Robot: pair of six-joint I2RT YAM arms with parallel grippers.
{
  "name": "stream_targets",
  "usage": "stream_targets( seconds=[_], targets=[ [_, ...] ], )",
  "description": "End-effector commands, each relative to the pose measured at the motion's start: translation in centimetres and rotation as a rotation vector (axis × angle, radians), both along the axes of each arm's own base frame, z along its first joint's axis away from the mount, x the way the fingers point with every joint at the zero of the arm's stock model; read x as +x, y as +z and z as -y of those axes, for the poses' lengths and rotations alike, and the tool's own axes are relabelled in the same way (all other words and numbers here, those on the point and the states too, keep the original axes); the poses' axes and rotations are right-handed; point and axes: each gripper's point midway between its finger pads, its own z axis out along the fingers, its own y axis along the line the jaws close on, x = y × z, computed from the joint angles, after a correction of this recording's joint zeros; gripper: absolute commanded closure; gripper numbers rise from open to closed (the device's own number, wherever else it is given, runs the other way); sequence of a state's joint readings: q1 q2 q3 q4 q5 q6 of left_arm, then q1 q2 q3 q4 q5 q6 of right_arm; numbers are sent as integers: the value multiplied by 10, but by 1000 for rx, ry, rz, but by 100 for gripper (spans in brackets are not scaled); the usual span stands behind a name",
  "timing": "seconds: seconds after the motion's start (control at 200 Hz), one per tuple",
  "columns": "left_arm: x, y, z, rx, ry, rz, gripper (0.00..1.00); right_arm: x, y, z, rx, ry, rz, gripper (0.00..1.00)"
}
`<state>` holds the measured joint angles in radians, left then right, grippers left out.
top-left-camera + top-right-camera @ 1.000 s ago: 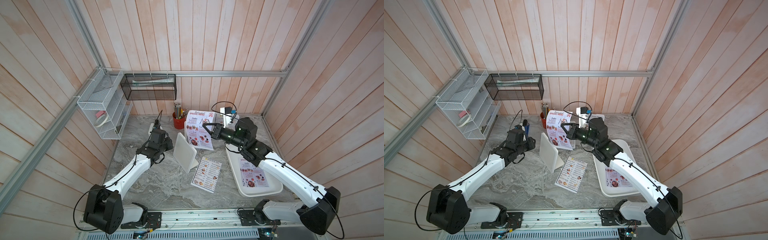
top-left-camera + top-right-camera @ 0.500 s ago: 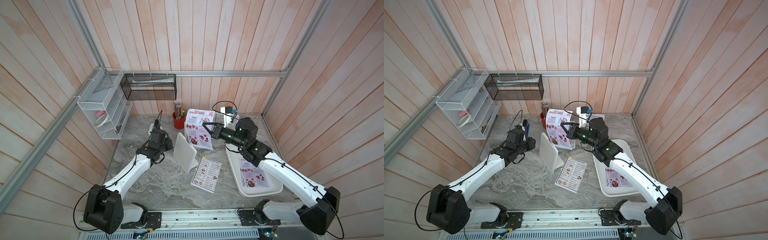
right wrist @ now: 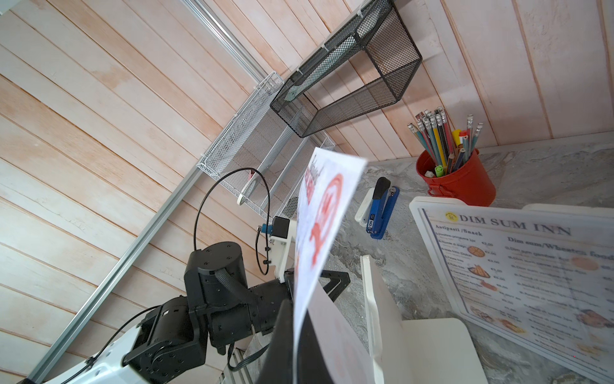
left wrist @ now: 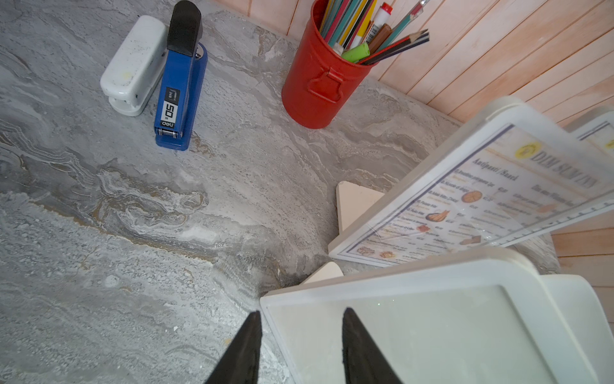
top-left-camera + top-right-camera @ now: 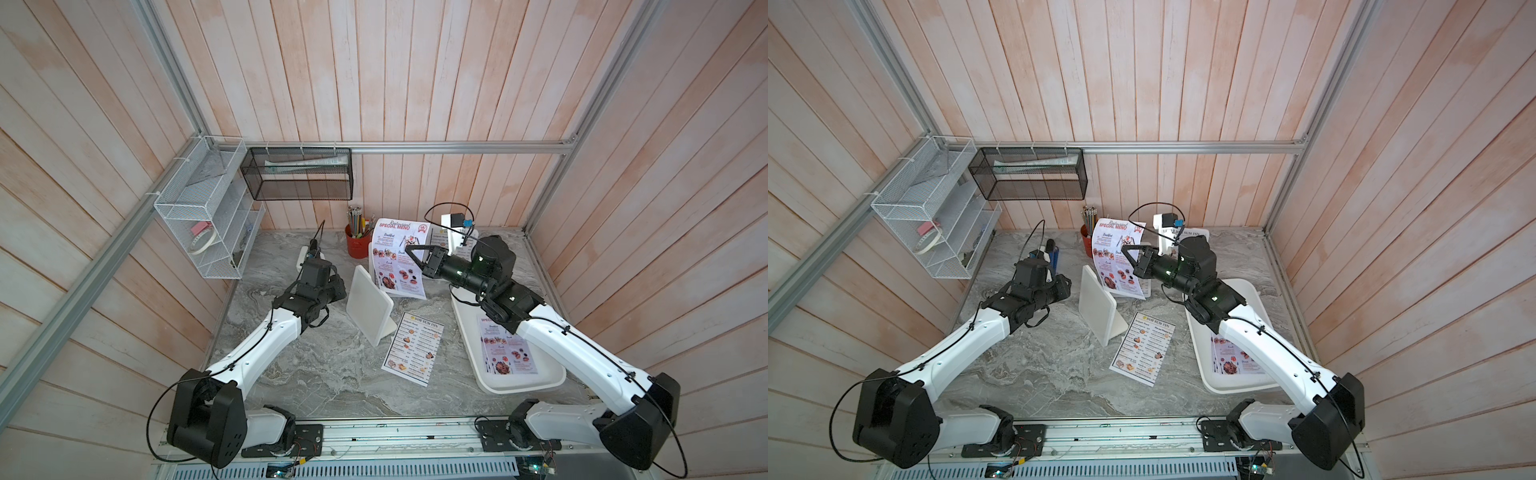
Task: Replace the menus in the menu holders
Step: Insert the menu into the menu holder.
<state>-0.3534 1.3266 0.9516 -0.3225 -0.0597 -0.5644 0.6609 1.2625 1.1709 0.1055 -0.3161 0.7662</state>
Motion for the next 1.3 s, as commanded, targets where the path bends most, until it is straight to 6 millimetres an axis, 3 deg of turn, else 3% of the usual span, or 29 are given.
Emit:
stream_targets(
  seconds=[0.0, 0.535, 0.845, 1.295],
  targets=[
    [-1, 7, -1, 4, -6, 14, 58, 0, 0, 0, 6, 8, 3, 100],
    [0, 8, -1, 7, -9, 16, 58, 3, -5, -1, 4, 12, -7, 100],
    [0, 8, 0, 3, -10, 15, 58, -5, 16, 0, 48, 33, 39, 100],
    [-2, 10, -2, 5, -6, 21, 58, -2, 1, -1, 24, 25, 9, 100]
  ],
)
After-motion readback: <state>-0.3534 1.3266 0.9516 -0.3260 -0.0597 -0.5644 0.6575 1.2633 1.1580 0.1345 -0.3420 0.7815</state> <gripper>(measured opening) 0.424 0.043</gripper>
